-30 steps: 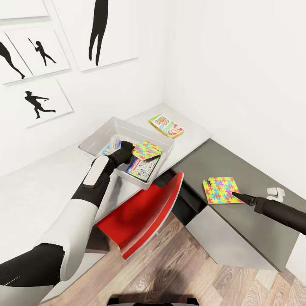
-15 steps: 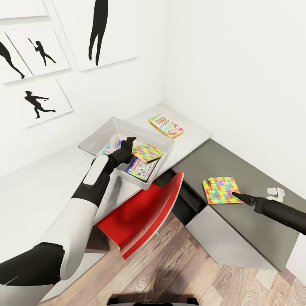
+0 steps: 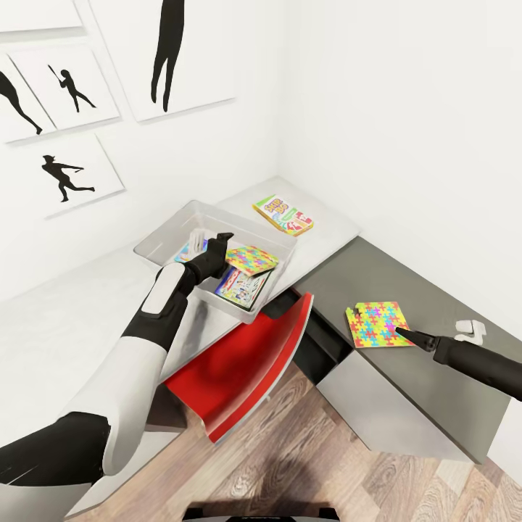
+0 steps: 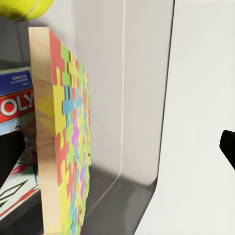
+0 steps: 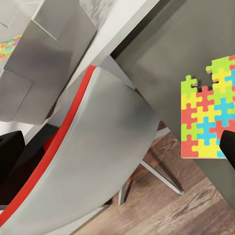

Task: Put all the toys in the child's room - the three board games (two on the bed and one on the table), the two jigsaw puzzles on the table, and the tennis ball on the table - inside the toy box on the table in the child's room.

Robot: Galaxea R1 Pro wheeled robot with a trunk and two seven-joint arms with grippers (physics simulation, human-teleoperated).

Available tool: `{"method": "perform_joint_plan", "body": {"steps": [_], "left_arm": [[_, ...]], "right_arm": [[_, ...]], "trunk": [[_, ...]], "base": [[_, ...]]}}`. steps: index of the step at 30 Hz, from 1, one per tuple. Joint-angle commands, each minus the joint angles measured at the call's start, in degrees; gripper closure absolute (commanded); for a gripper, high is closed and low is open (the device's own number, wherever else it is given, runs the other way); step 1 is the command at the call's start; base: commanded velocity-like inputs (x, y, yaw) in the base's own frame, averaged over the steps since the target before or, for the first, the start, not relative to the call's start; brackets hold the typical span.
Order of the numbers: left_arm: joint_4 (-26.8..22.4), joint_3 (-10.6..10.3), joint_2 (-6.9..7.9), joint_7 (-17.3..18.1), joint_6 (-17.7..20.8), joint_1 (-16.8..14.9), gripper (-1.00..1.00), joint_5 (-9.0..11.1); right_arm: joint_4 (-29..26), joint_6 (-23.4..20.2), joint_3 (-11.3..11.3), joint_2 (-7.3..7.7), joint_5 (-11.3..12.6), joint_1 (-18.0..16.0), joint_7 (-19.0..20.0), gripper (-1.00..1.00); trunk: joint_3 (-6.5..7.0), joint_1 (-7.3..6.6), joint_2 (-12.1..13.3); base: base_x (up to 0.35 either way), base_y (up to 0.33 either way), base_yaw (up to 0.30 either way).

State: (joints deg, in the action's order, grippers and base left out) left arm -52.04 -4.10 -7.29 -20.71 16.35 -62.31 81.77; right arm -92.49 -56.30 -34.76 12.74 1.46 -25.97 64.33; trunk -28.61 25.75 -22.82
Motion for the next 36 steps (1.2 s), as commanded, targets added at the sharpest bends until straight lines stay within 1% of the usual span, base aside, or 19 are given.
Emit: {"method": "perform_joint_plan", "body": {"steps": [1,7,12,13,18,19,21,25,26,31,36], "left_arm": [[-0.1,0.0,0.00,-0.4,0.2,-0.1,-1.00,0.4],[-0.4,0.1,0.05,-0.8,1.3,-0.1,-1.00,0.8],[-1.6,0.3,0.02,-4.0,2.8,0.0,-1.00,1.2],[-1.6,0.3,0.02,-4.0,2.8,0.0,-1.00,1.2],[-4.0,0.3,-0.20,-7.5,3.2,0.3,-1.00,1.7],[-4.0,0.3,-0.20,-7.5,3.2,0.3,-1.00,1.7],[-4.9,0.3,-0.25,-8.7,3.3,0.5,-1.00,2.5],[-6.9,0.0,-0.37,-10.8,3.3,1.1,-1.00,5.1],[-6.9,0.0,-0.37,-10.8,3.3,1.1,-1.00,5.1],[-9.3,-0.5,-0.48,-13.3,3.2,2.2,-1.00,6.7],[-10.6,-0.7,-0.48,-15.0,3.2,2.5,-1.00,7.2]], "right_arm": [[0.0,-0.5,0.0,0.01,0.1,0.0,0.1,-1.00],[0.0,-0.5,0.0,0.01,0.1,0.0,0.1,-1.00],[0.0,-0.5,0.0,-0.05,0.1,0.0,0.1,-1.00],[0.0,-0.5,0.0,-0.05,0.1,0.0,0.1,-1.00],[0.0,-0.5,0.0,-0.14,0.1,0.0,0.1,-1.00],[0.0,-0.5,0.0,-0.14,0.1,0.0,0.1,-1.00],[0.0,-0.5,0.0,-0.22,0.1,0.0,0.0,-1.00],[0.0,-0.6,0.0,-0.26,0.1,0.0,0.0,-1.00],[0.0,-0.6,0.0,-0.26,0.1,0.0,0.0,-1.00],[0.0,-0.6,0.0,-0.25,0.1,0.0,0.0,-1.00],[0.0,-0.6,0.0,-0.25,0.1,0.0,0.0,-1.00]], "trunk": [[-0.08,0.03,-0.1],[-0.08,0.03,-0.1],[-0.08,0.03,-0.1],[-0.08,0.03,-0.1],[-0.08,0.03,-0.1],[-0.08,0.03,-0.1],[-0.08,0.03,-0.1],[-0.08,0.03,-0.1],[-0.08,0.03,-0.1],[-0.08,0.03,-0.1],[-0.08,0.03,-0.1]], "base": [[0.000,0.000,0.000],[0.000,0.000,0.000],[0.000,0.000,0.000],[0.000,0.000,0.000],[0.000,0.000,0.000],[0.000,0.000,0.000],[0.000,0.000,0.000],[0.000,0.000,0.000],[0.000,0.000,0.000],[0.000,0.000,0.000],[0.000,0.000,0.000]]}}
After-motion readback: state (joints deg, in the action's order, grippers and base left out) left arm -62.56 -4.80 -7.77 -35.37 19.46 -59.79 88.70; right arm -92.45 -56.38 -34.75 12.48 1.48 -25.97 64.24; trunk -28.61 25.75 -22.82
